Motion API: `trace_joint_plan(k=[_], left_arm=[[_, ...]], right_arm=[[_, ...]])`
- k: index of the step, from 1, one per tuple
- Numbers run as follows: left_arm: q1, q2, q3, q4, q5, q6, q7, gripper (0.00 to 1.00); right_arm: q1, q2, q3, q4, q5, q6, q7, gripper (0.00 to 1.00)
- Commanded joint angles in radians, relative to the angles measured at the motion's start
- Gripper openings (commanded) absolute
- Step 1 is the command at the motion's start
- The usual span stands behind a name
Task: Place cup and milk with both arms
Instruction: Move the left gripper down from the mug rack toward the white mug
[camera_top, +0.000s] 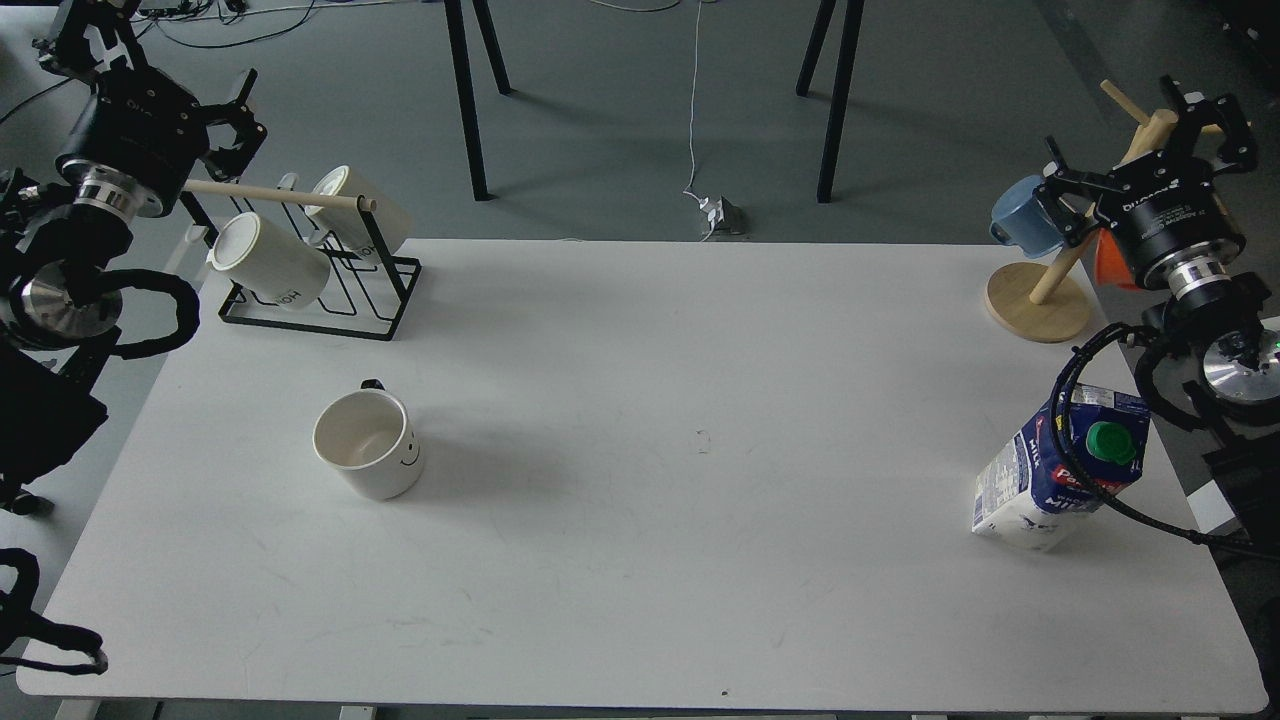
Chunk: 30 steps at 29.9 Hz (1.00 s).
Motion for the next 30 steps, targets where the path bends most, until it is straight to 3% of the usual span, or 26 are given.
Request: trace_joint_plan(k=[1,10,19,27,29,30], left_arm=[[-0.001,0.005,0.003,0.000,0.002,0.000,-0.007,1.00],[-0.005,0.020,-0.003,-0.025,-0.002,0.000,0.008,1.00],[0.094,0.281,0.112,-0.405,0.118,0.000,0.059,0.98],[0.200,0.512,0.138,-0.666,0.490,0.000,0.043,0.92],[0.209,0.537,0.135,-0.687,0.584,0.000,0.017,0.90],[0.212,0.542,0.135,-0.687,0.627,0.000,-0.019,0.89]], right_arm=[[-0.004,0.004,0.029,0.006,0.002,0.000,0.004,0.99],[-0.006,-0.007,0.046,0.030,0.004,0.000,0.011,0.99],[-0.017,-0.011,0.062,0.062,0.004,0.000,0.012,0.99],[-0.050,-0.011,0.078,0.061,0.004,0.000,0.012,0.99],[-0.052,-0.011,0.078,0.059,0.004,0.000,0.012,0.99],[-0.053,-0.011,0.078,0.058,0.004,0.000,0.012,0.99]])
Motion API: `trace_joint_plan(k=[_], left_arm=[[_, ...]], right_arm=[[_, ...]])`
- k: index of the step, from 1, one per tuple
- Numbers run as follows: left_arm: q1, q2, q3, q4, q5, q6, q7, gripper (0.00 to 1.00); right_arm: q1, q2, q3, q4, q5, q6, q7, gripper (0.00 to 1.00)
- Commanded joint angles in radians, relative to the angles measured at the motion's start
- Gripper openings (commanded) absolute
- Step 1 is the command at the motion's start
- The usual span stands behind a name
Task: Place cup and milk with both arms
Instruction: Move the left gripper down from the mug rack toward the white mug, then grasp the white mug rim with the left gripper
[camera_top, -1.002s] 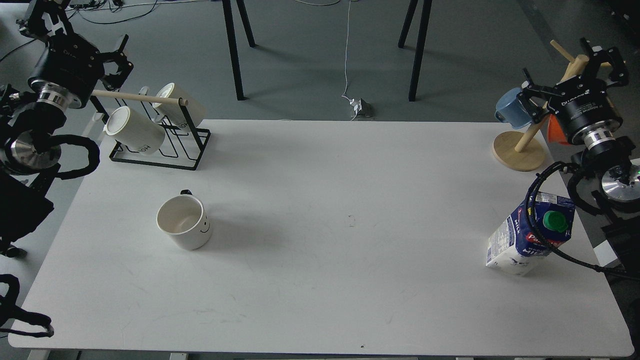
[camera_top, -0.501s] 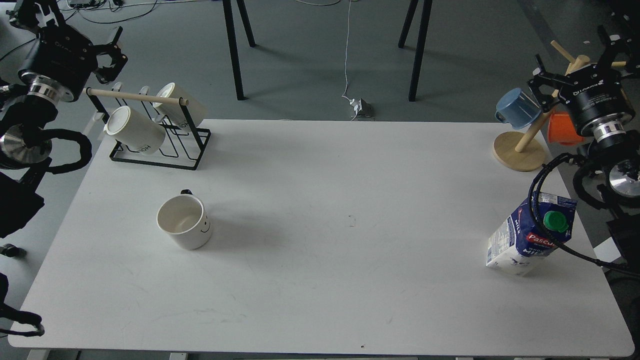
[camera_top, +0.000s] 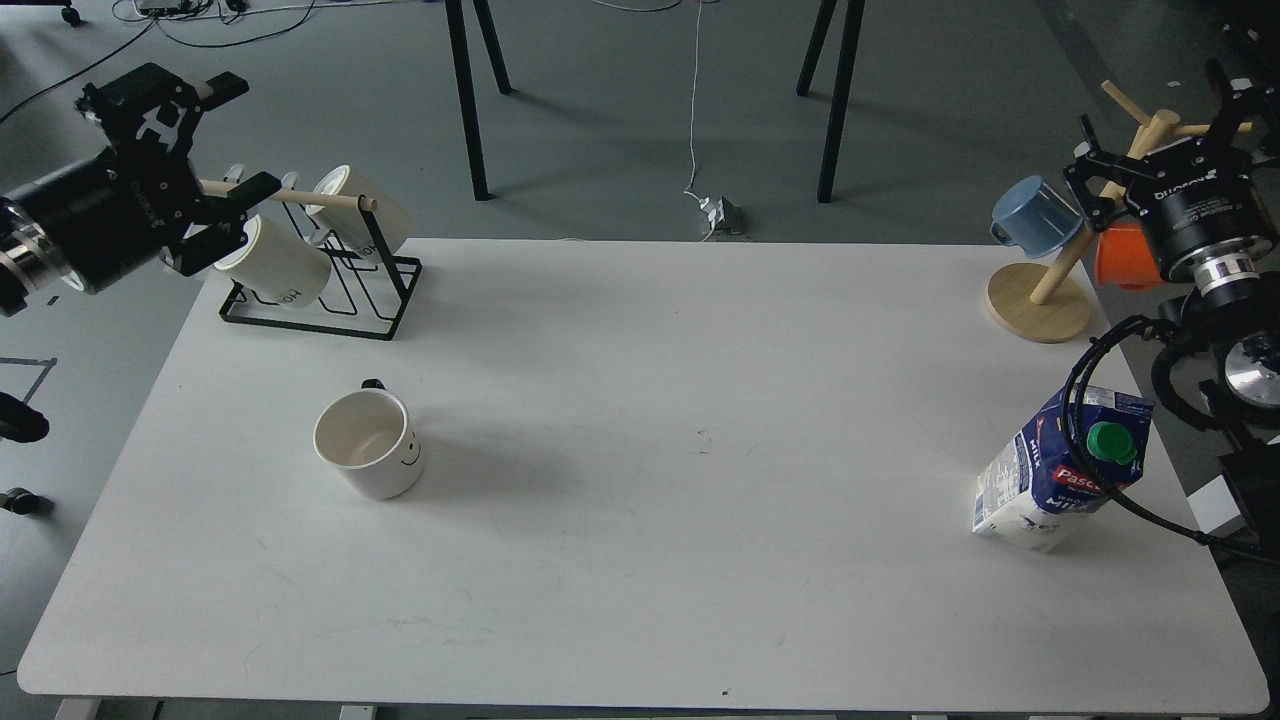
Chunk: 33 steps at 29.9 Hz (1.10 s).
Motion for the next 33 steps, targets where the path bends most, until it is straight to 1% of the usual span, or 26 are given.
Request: trace_joint_plan(k=[1,2,3,4,5,7,9,10,14,17,19,21,24,33], left_arm=[[0.016,0.038,-0.001,-0.025,0.173,0.000,-0.103,0.88],[0.017,0.044,0.002,-0.025,0.234,0.000,-0.148,0.85],[0.020,0.046,0.005,-0.026,0.291,0.000,-0.177,0.84],[0.028,0.046,0.010,-0.028,0.372,0.000,-0.200,0.80],[0.034,0.043,0.013,-0.028,0.438,0.000,-0.210,0.76],[0.045,0.040,0.014,-0.028,0.581,0.000,-0.213,0.72],[0.057,0.038,0.016,-0.029,0.710,0.000,-0.214,0.71],[0.065,0.037,0.017,-0.028,0.757,0.019,-0.214,0.71],[0.077,0.032,0.057,-0.028,0.974,0.124,-0.216,0.71],[0.079,0.002,0.121,-0.017,1.173,0.252,-0.219,0.71],[0.079,-0.020,0.164,0.009,1.291,0.314,-0.222,0.71],[0.079,-0.055,0.192,0.056,1.376,0.355,-0.225,0.71],[0.079,-0.117,0.209,0.115,1.417,0.380,-0.222,0.71],[0.079,-0.227,0.211,0.283,1.421,0.383,-0.217,0.71]], right_arm=[[-0.007,0.000,0.000,-0.004,0.000,0.000,0.000,0.99],[-0.008,0.000,0.000,-0.005,0.000,0.000,0.000,0.99],[-0.011,0.000,0.000,-0.004,0.000,0.000,0.000,0.99],[-0.014,0.000,0.000,-0.005,0.000,0.000,0.000,0.99],[-0.014,0.000,0.000,-0.005,0.000,0.000,0.003,0.99],[-0.016,0.000,0.000,-0.009,0.000,0.000,0.003,0.99],[-0.020,0.000,0.002,-0.009,0.000,0.000,0.003,0.99],[-0.020,0.000,0.002,-0.010,0.000,0.000,0.003,0.99],[-0.023,-0.004,0.009,-0.012,-0.002,0.000,0.003,0.99],[-0.028,-0.008,0.009,-0.012,0.000,0.000,0.003,0.99],[-0.028,-0.008,0.011,-0.012,0.000,0.000,0.003,0.99],[-0.028,-0.008,0.011,-0.012,0.000,0.000,0.006,0.99],[-0.030,-0.008,0.011,-0.012,0.000,0.000,0.009,0.99],[-0.043,-0.008,0.015,-0.010,0.000,0.000,0.009,0.99]])
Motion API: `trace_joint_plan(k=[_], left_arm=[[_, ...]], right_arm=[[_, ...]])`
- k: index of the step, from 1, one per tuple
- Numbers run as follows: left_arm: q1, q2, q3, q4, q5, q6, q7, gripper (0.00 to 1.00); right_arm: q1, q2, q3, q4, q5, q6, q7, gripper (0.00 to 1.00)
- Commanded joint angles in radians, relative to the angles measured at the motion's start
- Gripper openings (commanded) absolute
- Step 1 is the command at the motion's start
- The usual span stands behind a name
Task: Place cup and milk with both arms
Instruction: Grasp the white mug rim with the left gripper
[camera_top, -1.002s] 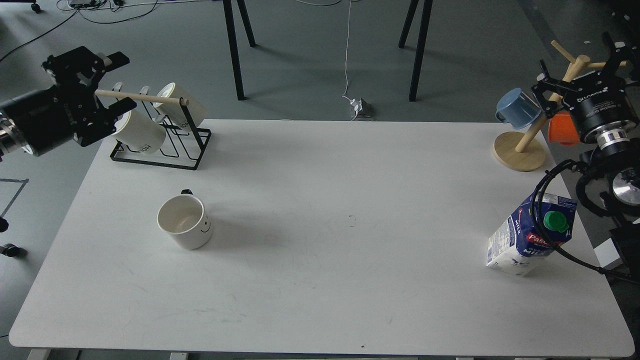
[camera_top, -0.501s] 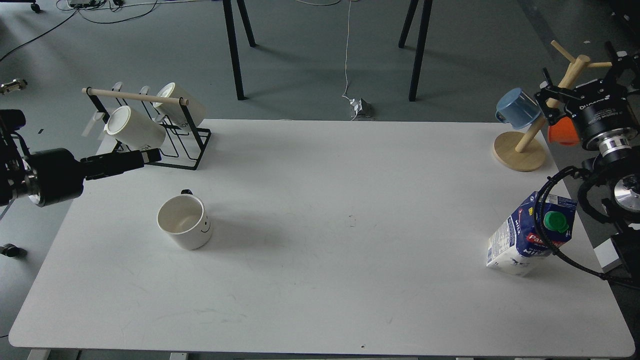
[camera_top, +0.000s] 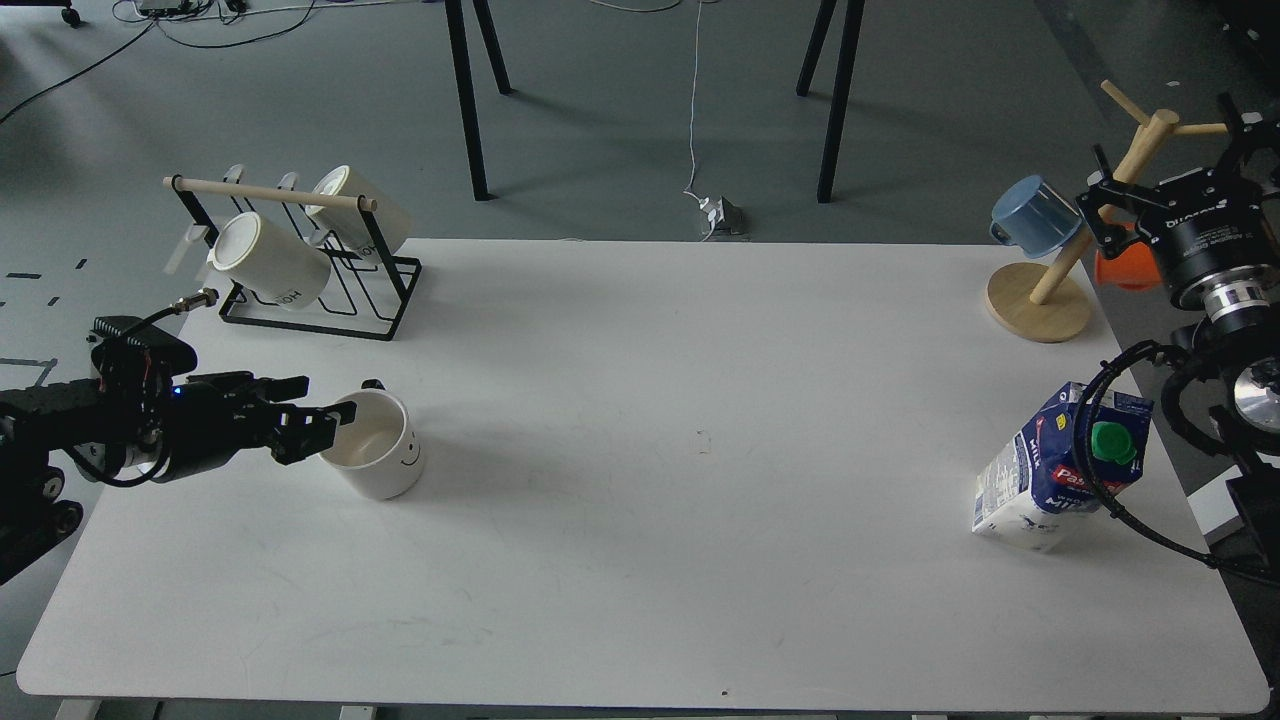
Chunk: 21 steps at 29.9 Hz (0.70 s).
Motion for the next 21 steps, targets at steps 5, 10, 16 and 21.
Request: trace_joint_plan(k=[5,10,16,21], left_arm=[[-0.001,-0.065,0.002,0.108,0.003,0.005,0.001,0.63],[0.001,-0.065,0.038,0.111,0.011,0.006,-0.002,0.52],[-0.002,-0.068,0.077,0.111,0.012,0.016,-0.008,0.17],[-0.011,-0.066,0.077,0.111,0.014,0.019,-0.009,0.10]], right_arm=[[-0.001,0.000,0.001,0.000,0.000,0.000,0.001,0.99],[-0.001,0.000,-0.001,0.000,-0.002,0.000,0.000,0.99],[-0.001,0.000,0.001,-0.001,-0.002,0.000,0.000,0.99],[-0.001,0.000,0.001,-0.003,-0.002,0.000,0.000,0.99]])
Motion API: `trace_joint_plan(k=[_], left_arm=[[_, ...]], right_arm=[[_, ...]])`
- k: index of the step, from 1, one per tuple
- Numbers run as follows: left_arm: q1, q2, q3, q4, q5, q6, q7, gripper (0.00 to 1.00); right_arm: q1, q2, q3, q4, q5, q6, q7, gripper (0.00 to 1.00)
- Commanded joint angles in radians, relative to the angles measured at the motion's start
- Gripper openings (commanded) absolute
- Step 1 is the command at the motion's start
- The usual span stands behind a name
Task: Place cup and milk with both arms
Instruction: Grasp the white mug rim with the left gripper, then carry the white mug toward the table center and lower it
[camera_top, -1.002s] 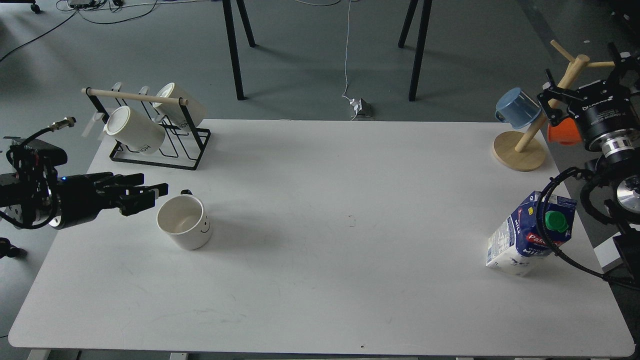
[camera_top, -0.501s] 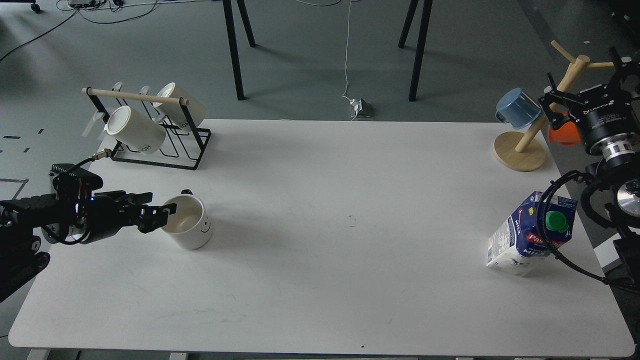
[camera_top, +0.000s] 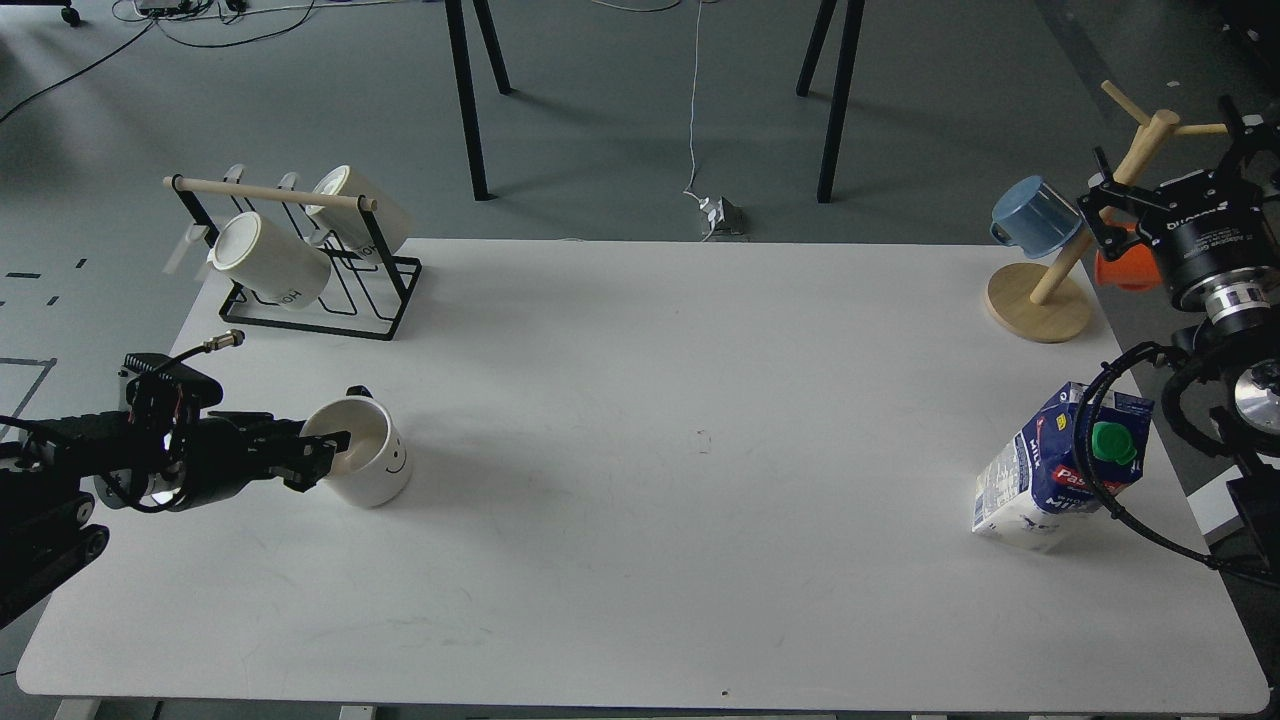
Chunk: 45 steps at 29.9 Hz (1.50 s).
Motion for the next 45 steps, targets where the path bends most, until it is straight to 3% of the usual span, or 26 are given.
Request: trace_joint_plan(k=[1,4,10,15,18,24,30,34,38,45], left_arm=[[-0.011,0.001,0.000,-0.001,0.000,0.002,-0.002,0.10],[-0.023,0.001,-0.003,-0.015,-0.001,-0.003,-0.035,0.08],[-0.078,0.001,-0.001,-0.084,-0.001,-0.046,-0.035,0.08],[-0.183,-0.003,-0.009,-0.214,-0.001,-0.176,-0.035,0.07],[-0.233,-0.069,-0.004,-0.271,0.000,-0.225,-0.035,0.07],[-0.272,-0.256,0.000,-0.291,0.068,-0.285,0.105,0.07],[-0.281,-0.486,0.003,-0.271,0.275,-0.394,0.148,0.07],[-0.269,-0.592,0.017,-0.250,0.275,-0.400,0.212,0.07],[-0.267,-0.644,0.017,-0.208,0.275,-0.400,0.223,0.08],[-0.243,-0.634,0.014,-0.161,0.275,-0.400,0.226,0.09]], right_arm=[[0.000,0.000,-0.002,0.000,0.000,0.000,0.001,0.99],[0.000,0.000,-0.002,0.000,0.000,0.000,0.000,0.99],[-0.001,-0.008,-0.002,0.000,0.000,0.000,0.000,0.99],[-0.012,-0.024,0.000,0.000,0.000,0.000,0.000,0.99],[-0.015,-0.032,0.000,0.000,0.000,0.000,0.001,0.99],[-0.021,-0.043,0.002,0.000,0.000,0.000,0.001,0.99],[-0.035,-0.052,0.015,-0.003,0.000,0.000,0.003,0.99],[-0.037,-0.052,0.015,-0.003,0.000,0.000,0.011,0.99],[-0.047,-0.052,0.015,0.000,0.000,0.000,0.014,0.99],[-0.055,-0.052,0.015,0.000,0.000,0.000,0.015,0.99]])
